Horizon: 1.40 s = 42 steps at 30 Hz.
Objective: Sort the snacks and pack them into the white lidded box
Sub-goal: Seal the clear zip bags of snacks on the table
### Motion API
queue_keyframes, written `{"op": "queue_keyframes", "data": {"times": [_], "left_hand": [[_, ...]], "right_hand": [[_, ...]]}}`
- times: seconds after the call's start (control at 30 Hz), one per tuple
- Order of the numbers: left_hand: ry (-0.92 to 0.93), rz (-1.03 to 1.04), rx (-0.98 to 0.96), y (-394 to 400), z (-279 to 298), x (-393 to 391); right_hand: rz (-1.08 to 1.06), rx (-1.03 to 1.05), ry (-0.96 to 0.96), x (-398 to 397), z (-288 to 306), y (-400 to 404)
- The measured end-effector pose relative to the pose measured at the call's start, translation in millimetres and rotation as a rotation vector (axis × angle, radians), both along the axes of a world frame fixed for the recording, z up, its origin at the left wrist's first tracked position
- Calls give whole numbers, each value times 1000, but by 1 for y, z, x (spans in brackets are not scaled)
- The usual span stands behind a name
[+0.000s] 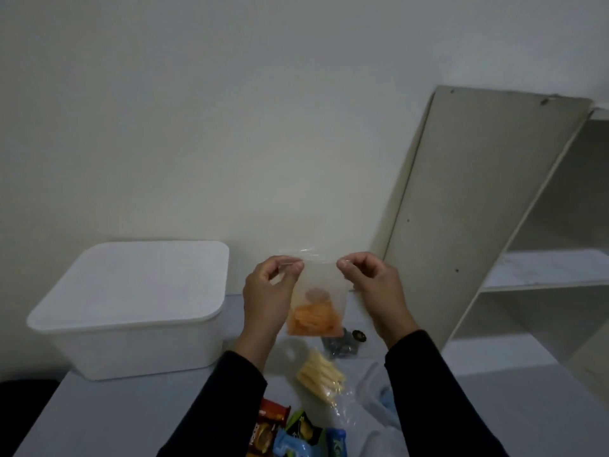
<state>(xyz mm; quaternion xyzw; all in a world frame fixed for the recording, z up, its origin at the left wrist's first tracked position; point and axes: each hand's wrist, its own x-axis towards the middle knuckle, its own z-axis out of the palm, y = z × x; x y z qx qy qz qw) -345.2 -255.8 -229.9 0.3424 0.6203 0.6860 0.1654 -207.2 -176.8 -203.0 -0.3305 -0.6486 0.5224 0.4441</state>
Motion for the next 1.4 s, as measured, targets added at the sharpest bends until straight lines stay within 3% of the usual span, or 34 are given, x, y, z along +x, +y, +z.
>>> {"op": "queue_keyframes", "data": {"times": [0.1,0.17,0.43,1.03,1.4], "left_hand": [[-256,-80,115,5,12,14],[-328,-99,186,8,20,22],[-355,-26,292,1,36,37],[-198,75,138,-3,43,48],[19,104,50,-11,46,53]], "right_hand": [[37,8,34,9,14,2],[40,13,64,14,19,4],[71,73,156,22,25,6],[146,115,181,25,24,1],[170,144,142,27,27,-8]]}}
